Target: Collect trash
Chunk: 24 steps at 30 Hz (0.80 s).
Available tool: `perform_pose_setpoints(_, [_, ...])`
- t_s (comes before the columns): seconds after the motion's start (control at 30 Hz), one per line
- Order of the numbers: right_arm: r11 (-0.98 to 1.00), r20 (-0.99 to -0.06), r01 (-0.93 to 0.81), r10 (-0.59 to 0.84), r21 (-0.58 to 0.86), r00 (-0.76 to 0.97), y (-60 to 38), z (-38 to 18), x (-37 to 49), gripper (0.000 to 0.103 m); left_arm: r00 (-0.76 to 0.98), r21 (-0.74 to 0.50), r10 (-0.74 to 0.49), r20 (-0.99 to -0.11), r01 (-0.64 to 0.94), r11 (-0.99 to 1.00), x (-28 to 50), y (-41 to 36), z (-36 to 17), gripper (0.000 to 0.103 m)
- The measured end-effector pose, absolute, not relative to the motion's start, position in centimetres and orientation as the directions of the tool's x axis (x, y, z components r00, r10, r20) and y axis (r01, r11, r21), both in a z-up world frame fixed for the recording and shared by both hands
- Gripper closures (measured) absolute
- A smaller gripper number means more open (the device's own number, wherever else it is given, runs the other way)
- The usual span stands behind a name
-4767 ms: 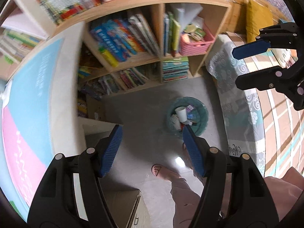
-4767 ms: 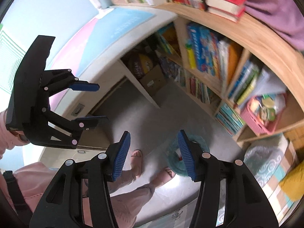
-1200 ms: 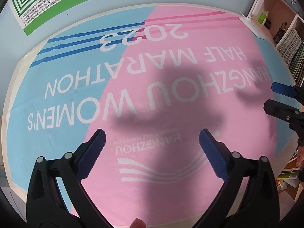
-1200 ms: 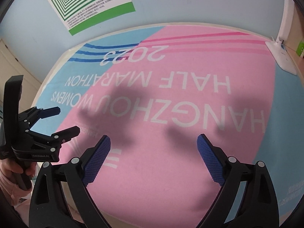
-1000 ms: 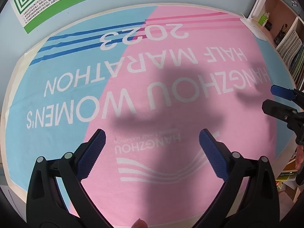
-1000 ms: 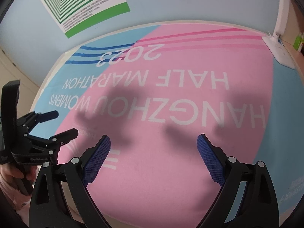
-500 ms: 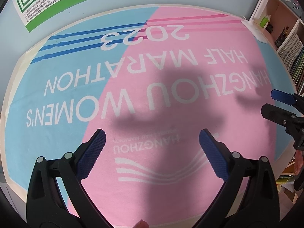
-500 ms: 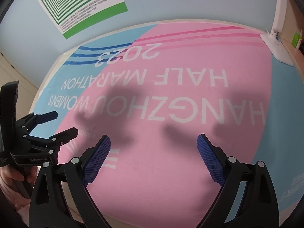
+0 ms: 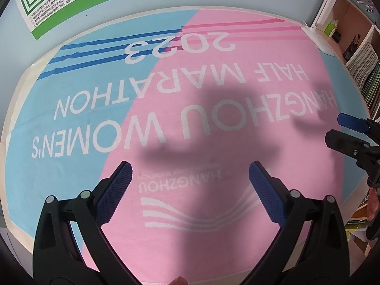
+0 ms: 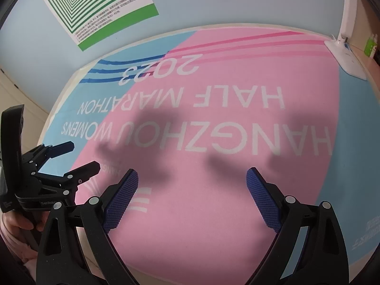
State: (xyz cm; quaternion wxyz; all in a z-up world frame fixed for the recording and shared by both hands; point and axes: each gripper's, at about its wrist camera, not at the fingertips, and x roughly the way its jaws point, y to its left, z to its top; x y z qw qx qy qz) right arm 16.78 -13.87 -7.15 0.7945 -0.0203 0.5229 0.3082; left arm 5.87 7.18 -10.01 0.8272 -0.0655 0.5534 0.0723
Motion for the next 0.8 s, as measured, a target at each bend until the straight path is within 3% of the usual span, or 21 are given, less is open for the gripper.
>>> perform_pose_setpoints(0.8, [0.821, -0.837, -0.485, 0.472, 0.303, 0.276, -14.26, -7.16, 17.39, 0.012, 0.394, -0.007, 0.073, -0.916, -0.198, 0.98, 6.16, 7.01, -10.12, 0.007])
